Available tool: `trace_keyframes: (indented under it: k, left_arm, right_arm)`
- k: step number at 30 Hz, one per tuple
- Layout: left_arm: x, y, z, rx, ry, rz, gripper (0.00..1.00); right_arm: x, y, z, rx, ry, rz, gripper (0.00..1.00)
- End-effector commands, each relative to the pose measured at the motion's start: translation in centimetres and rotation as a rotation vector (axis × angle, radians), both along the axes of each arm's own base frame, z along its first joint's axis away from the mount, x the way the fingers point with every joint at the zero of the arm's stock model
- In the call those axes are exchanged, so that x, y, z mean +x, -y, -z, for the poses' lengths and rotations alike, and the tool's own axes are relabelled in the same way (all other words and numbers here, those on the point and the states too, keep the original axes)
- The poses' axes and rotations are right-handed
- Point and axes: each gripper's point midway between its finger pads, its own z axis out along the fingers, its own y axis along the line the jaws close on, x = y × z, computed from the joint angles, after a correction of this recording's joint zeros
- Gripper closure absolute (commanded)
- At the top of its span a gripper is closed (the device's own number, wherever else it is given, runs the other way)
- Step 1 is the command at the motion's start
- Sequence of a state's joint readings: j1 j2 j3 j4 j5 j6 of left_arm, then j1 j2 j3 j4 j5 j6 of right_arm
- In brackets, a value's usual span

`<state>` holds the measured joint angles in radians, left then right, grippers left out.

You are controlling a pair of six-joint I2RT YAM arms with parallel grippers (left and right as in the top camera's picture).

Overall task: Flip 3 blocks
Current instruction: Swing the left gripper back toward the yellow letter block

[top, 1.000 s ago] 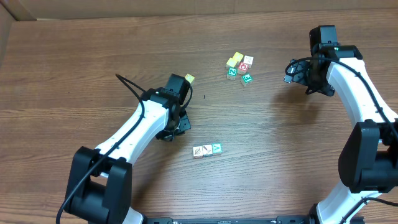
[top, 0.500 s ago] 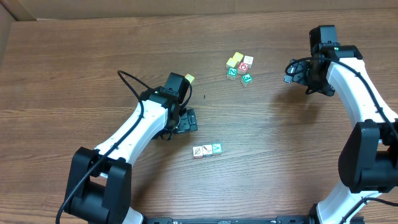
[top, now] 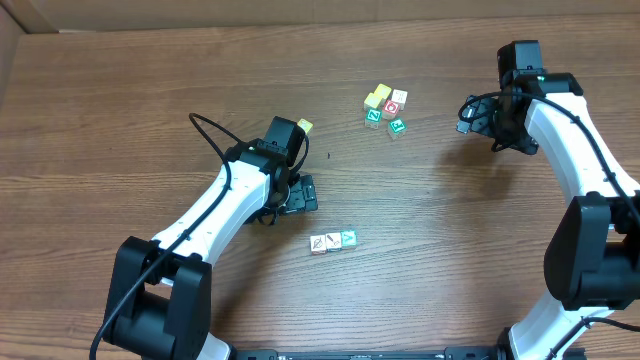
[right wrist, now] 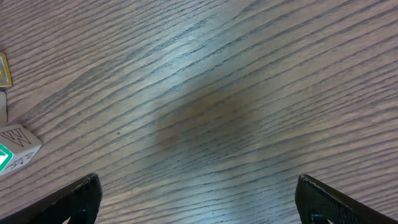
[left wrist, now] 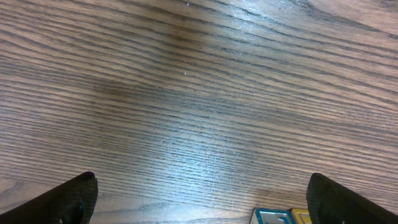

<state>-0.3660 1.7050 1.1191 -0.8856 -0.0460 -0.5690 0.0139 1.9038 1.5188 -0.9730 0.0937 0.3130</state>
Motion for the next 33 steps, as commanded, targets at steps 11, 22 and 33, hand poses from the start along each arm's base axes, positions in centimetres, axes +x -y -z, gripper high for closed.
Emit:
trace_keyframes:
  k: [11, 22, 33]
  left_arm:
    - [6.1, 4.0, -2.5, -0.195, 0.252, 0.038, 0.00]
    - [12.8, 6.2, -6.6, -0.140, 0.297, 0.233, 0.00]
    - [17.1, 4.5, -3.8, 0.097, 0.211, 0.353, 0.00]
  right_arm:
    - [0.5, 0.2, -1.9, -0.011, 0.050, -0.003, 0.00]
    - [0.5, 0.2, -1.9, -0.011, 0.050, -0.003, 0.00]
    - [0.5, 0.2, -1.9, -0.011, 0.050, -0.003, 0.00]
